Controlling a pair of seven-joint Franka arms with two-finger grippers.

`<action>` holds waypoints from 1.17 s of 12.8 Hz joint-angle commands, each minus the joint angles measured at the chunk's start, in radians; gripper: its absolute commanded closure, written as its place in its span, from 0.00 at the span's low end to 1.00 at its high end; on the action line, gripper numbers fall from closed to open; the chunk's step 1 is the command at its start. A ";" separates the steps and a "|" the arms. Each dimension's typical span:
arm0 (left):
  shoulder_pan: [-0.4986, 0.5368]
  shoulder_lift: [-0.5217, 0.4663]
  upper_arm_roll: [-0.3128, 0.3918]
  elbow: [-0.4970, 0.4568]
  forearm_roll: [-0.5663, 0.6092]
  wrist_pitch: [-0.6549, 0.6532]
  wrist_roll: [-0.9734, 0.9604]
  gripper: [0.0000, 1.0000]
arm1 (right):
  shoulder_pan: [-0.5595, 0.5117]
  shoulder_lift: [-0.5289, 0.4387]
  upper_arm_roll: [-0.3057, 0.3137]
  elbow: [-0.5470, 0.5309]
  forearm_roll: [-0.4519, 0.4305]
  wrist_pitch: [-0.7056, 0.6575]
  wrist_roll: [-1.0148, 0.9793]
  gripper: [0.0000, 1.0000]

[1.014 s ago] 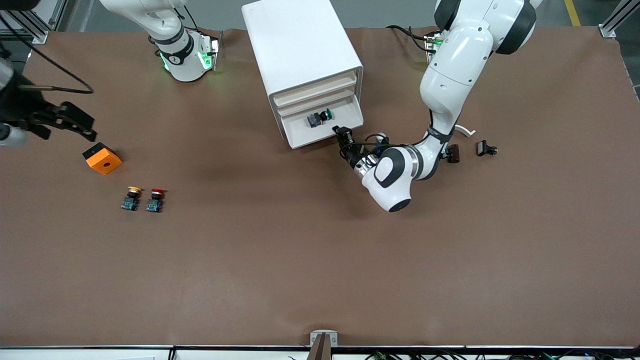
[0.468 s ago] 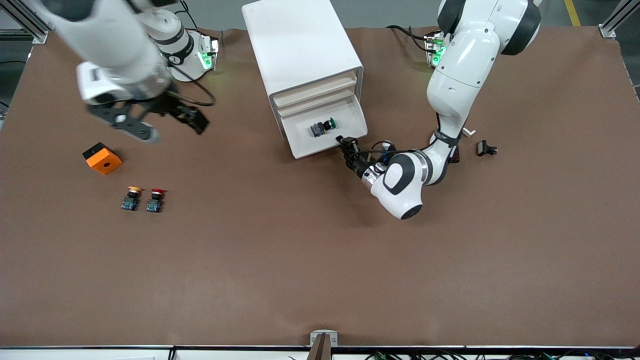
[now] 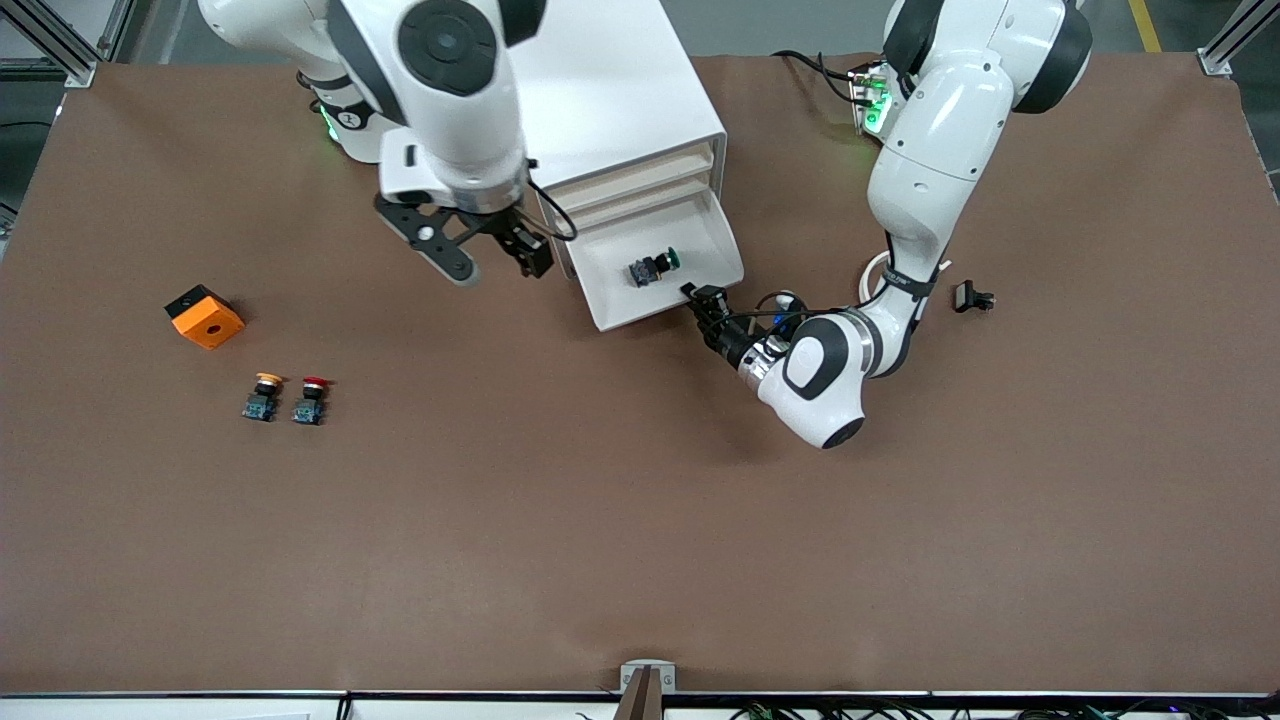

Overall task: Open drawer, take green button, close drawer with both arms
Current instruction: 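Lower the right gripper into the open drawer over the green button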

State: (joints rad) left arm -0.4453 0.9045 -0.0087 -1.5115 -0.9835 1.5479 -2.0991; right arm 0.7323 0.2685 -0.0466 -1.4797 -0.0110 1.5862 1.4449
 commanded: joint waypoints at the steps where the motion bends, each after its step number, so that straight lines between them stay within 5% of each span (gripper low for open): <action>1: 0.002 0.039 0.016 0.045 -0.006 0.018 0.039 0.48 | 0.053 0.075 -0.013 0.021 0.040 0.063 0.145 0.00; 3: 0.016 0.036 0.016 0.063 -0.003 0.017 0.039 0.09 | 0.076 0.119 -0.013 0.019 0.071 0.121 0.207 0.00; 4: 0.028 0.033 0.021 0.076 -0.001 0.017 0.039 0.00 | 0.087 0.144 -0.013 0.018 0.074 0.155 0.238 0.00; 9: 0.037 0.020 0.087 0.172 0.014 0.006 0.041 0.00 | 0.127 0.250 -0.012 0.001 0.146 0.291 0.310 0.00; 15: 0.039 -0.036 0.150 0.260 0.255 0.006 0.218 0.00 | 0.179 0.324 -0.012 -0.033 0.158 0.318 0.305 0.00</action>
State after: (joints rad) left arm -0.4041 0.9061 0.1147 -1.2544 -0.7848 1.5682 -1.9657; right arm 0.8832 0.5884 -0.0475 -1.4933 0.1341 1.8967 1.7388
